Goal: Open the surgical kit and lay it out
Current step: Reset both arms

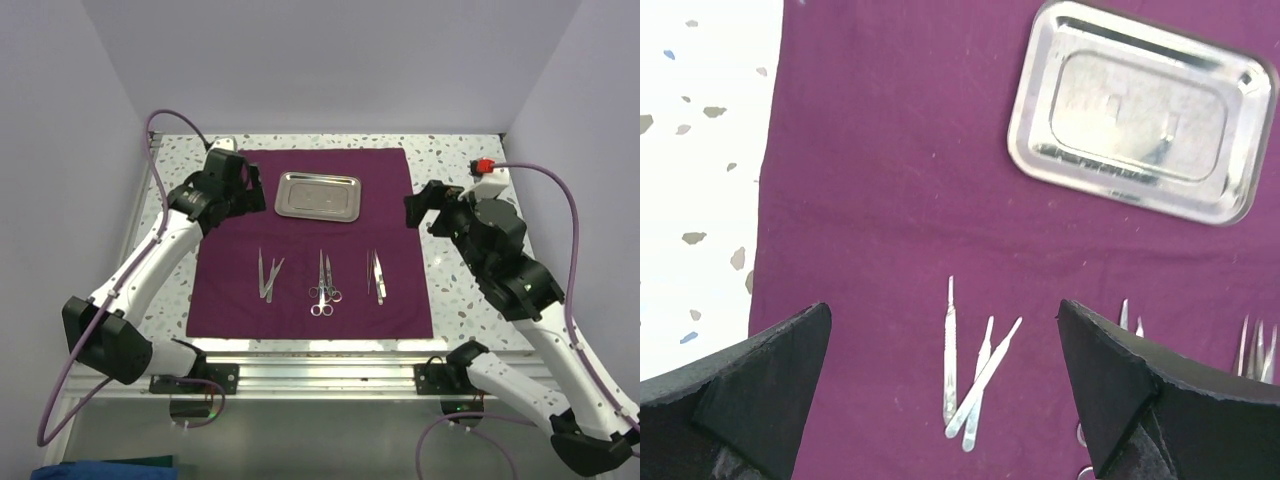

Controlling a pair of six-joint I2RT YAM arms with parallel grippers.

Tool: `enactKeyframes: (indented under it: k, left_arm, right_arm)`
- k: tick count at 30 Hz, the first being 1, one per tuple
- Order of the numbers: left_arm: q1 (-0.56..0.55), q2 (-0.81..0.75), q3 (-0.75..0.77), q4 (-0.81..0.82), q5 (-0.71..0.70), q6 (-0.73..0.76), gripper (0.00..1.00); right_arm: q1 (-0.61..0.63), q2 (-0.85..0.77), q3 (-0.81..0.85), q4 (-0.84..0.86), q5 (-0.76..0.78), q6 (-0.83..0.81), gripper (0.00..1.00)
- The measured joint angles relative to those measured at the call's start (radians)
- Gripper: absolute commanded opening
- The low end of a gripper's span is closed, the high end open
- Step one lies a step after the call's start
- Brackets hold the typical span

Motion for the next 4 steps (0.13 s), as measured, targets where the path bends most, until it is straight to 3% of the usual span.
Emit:
enactKeyframes:
  k: [4]
  left_arm:
    - [0.000,0.015,0.045,-0.001,-0.013,-0.004,0.99]
  right_arm:
    - [0.000,-0.002,0.020,-0.040,0.034,-0.025,0.98]
